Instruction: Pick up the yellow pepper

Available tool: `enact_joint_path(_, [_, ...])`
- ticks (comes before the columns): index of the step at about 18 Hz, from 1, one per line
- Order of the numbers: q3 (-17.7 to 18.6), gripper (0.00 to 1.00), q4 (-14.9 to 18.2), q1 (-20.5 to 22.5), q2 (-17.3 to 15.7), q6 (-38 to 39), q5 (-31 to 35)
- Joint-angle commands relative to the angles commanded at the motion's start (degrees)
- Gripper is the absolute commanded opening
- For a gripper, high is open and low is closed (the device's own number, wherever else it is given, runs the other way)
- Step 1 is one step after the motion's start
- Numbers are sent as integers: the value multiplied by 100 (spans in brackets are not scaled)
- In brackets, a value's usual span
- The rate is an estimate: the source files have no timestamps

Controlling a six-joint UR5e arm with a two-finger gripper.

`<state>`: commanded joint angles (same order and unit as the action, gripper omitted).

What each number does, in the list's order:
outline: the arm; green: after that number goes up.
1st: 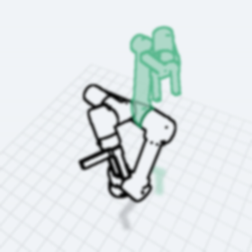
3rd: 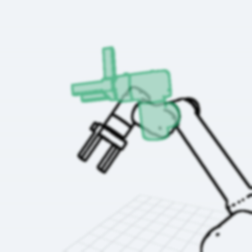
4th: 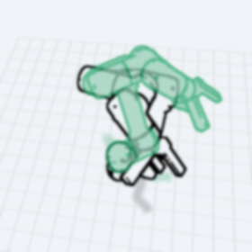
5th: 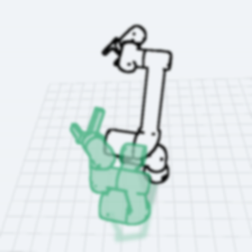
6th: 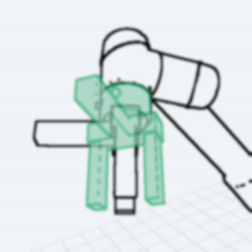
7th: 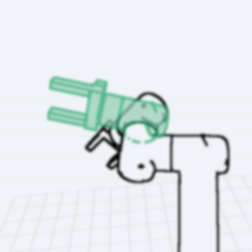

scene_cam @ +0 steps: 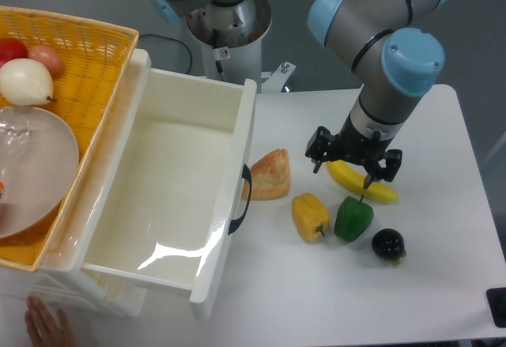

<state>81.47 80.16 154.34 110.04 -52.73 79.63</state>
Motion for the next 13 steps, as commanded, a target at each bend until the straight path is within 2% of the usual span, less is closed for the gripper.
enact_joint_path(4, [18, 100, -26, 0, 17, 9, -17])
enact_joint_path(7, [131, 100, -193, -53, 35, 131, 26])
enact_joint_path(9, [447, 100, -639, -36, 0, 691, 53])
enact_joint_path(11, [466, 100, -764, -9, 35, 1237, 0])
enact_joint_path(13, [475, 100, -887, -18, 70, 1414, 0])
